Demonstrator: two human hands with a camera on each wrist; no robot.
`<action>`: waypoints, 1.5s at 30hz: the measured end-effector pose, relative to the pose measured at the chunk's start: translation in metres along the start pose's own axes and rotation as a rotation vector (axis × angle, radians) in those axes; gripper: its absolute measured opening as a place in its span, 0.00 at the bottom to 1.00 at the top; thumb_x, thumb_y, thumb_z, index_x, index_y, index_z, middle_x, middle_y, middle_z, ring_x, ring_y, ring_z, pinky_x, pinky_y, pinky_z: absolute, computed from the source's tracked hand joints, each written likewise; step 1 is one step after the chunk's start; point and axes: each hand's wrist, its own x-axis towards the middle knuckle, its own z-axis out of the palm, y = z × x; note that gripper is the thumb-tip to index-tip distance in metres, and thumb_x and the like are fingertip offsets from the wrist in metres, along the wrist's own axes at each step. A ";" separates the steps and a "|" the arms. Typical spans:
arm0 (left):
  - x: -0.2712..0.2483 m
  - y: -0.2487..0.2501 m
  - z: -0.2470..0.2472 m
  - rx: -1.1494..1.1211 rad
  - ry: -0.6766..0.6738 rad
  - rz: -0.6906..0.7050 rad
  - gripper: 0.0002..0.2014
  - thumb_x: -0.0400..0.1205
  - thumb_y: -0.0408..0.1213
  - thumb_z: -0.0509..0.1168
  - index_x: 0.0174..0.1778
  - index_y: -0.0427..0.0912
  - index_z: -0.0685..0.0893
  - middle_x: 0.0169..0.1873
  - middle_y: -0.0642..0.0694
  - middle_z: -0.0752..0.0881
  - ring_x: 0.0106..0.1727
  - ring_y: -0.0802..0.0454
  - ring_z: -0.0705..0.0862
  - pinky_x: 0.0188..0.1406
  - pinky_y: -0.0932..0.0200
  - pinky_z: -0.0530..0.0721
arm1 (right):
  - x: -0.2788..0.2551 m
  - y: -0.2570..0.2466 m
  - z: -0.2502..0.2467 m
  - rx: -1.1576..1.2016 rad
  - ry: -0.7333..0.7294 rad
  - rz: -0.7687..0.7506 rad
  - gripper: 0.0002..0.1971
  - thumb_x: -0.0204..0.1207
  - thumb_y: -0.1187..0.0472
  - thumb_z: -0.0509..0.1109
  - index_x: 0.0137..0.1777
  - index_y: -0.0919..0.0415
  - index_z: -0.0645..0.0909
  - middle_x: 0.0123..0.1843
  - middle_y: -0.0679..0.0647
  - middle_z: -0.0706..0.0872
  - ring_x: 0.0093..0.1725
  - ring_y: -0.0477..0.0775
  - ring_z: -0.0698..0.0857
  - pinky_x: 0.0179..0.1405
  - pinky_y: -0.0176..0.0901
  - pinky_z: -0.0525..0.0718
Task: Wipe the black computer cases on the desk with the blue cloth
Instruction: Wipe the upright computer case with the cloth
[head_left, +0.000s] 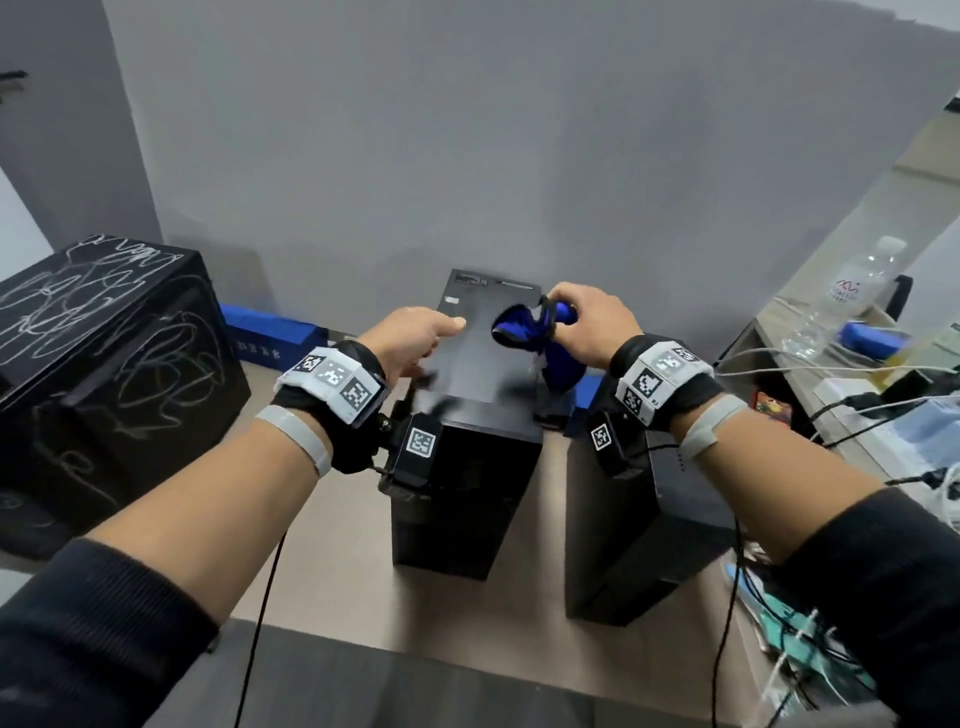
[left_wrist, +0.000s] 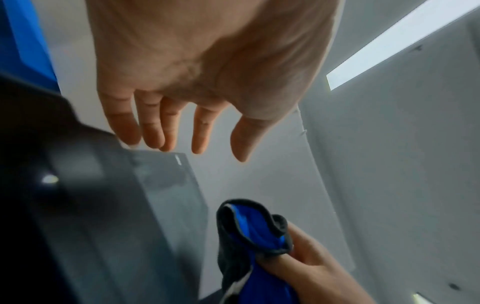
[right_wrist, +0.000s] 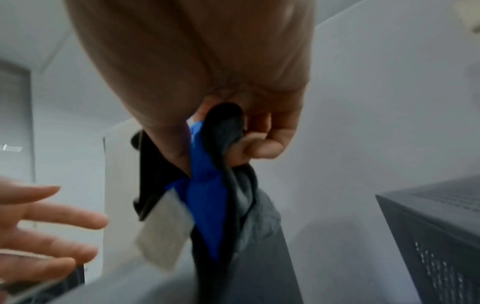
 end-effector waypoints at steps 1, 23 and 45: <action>0.005 -0.005 -0.004 0.035 0.034 -0.006 0.08 0.86 0.44 0.67 0.57 0.48 0.79 0.52 0.46 0.76 0.50 0.51 0.74 0.46 0.56 0.76 | 0.002 0.001 0.001 -0.093 -0.059 -0.013 0.13 0.72 0.57 0.71 0.57 0.45 0.82 0.55 0.50 0.88 0.56 0.59 0.84 0.49 0.42 0.75; 0.095 -0.003 -0.059 0.048 -0.307 -0.190 0.28 0.88 0.34 0.64 0.84 0.51 0.67 0.60 0.49 0.78 0.60 0.46 0.75 0.67 0.41 0.78 | 0.144 0.001 0.047 -0.342 -0.460 -0.146 0.25 0.77 0.51 0.72 0.73 0.49 0.73 0.67 0.55 0.83 0.66 0.62 0.81 0.61 0.46 0.76; 0.152 -0.013 -0.045 0.035 -0.318 -0.191 0.36 0.82 0.15 0.61 0.80 0.57 0.74 0.68 0.54 0.86 0.55 0.53 0.85 0.54 0.50 0.87 | 0.234 -0.034 0.084 -0.340 -0.506 -0.230 0.25 0.77 0.53 0.71 0.73 0.51 0.71 0.63 0.54 0.84 0.50 0.60 0.83 0.38 0.42 0.79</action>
